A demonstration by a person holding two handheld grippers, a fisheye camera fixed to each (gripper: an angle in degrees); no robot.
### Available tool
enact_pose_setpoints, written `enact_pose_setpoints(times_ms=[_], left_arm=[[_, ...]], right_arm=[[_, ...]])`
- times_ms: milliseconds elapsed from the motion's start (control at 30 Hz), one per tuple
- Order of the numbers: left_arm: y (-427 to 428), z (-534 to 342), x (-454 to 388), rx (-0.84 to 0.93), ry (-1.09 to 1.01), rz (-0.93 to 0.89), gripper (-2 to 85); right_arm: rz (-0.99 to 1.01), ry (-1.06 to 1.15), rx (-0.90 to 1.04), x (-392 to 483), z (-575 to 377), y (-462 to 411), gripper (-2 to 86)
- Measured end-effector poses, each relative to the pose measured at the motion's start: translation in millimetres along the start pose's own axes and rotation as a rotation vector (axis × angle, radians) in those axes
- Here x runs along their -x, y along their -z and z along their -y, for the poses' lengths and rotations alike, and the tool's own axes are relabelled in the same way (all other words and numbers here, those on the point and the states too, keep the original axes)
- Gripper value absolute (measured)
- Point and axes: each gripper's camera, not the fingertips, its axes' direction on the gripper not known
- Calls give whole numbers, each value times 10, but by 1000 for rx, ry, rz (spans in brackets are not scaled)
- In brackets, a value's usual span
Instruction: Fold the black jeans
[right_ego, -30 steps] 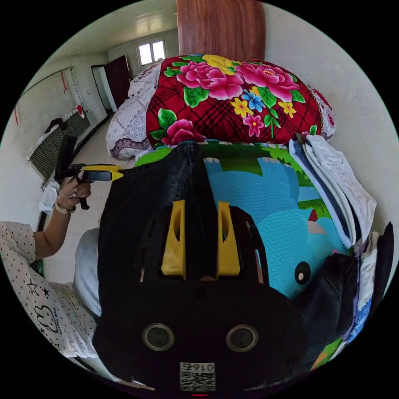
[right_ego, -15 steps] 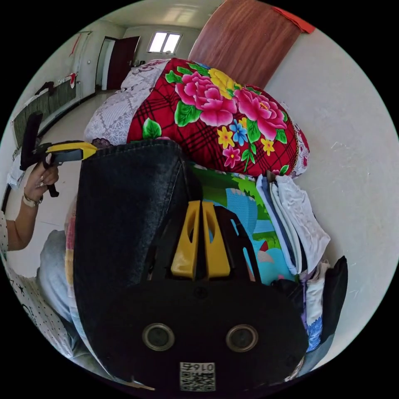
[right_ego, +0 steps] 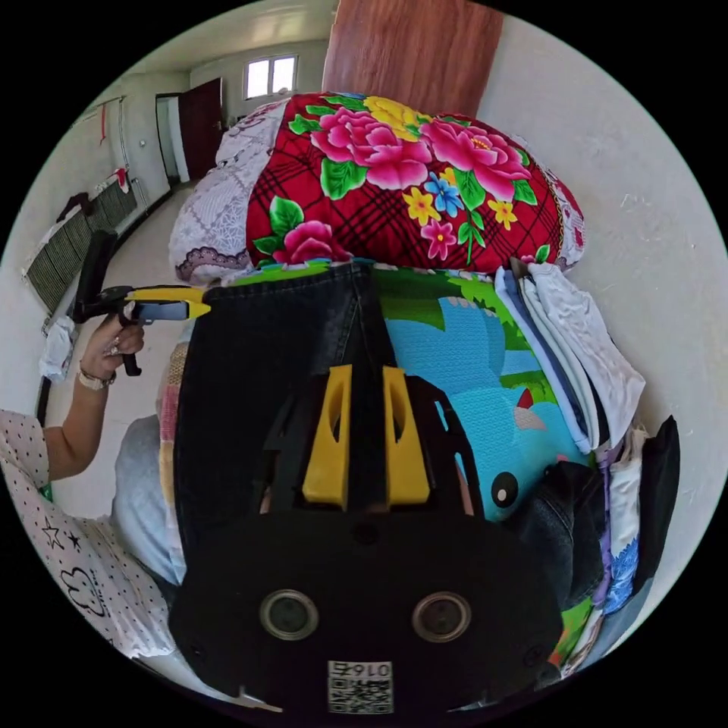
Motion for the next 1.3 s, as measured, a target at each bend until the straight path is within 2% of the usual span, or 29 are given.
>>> enact_pose_setpoints(times_ms=[100,133,200,300,433,600,667,733,833,933,1000,1067,1167,1300], left_arm=[[-65,-20,-175,-59,-7,93,56],[-73,-19,-208,-60,-10,104,54],[-87,-15,-359,-83,-51,133,48],[-108,1,-485,-112,-43,143,45],[-321,26,-513,-82,7,137,46],[-375,20,-659,-70,29,83,65],[-327,6,-795,-92,16,93,63],[-298,1,-1039,-120,-36,110,63],[-423,48,-1633,-141,-173,98,65],[-783,200,-2348,-100,-339,-8,73],[-1182,385,-2964,-38,-444,-119,79],[-1516,533,-3477,13,-539,-190,83],[-2107,735,-4382,116,-701,-264,93],[-2841,1067,-5222,161,-711,-171,97]], right_arm=[[-37,-23,90,-9,51,-331,80],[-56,-16,121,-12,58,-456,57],[-1,4,74,-35,58,-459,23],[-164,-13,95,-71,77,-535,2],[-193,11,95,-128,-43,-630,-3],[-230,-108,-110,-320,-707,211,1],[-233,-150,-209,-446,-1452,805,8],[-290,-178,-230,-531,-2111,1199,18],[-429,-261,-153,-688,-3230,1694,39],[-519,-397,69,-956,-4155,1928,68],[-569,-489,133,-1134,-4553,2044,77],[-553,-554,98,-1299,-4865,2178,84],[-457,-513,5,-1450,-4996,2192,93],[-474,-576,-89,-1847,-4864,2298,94]])
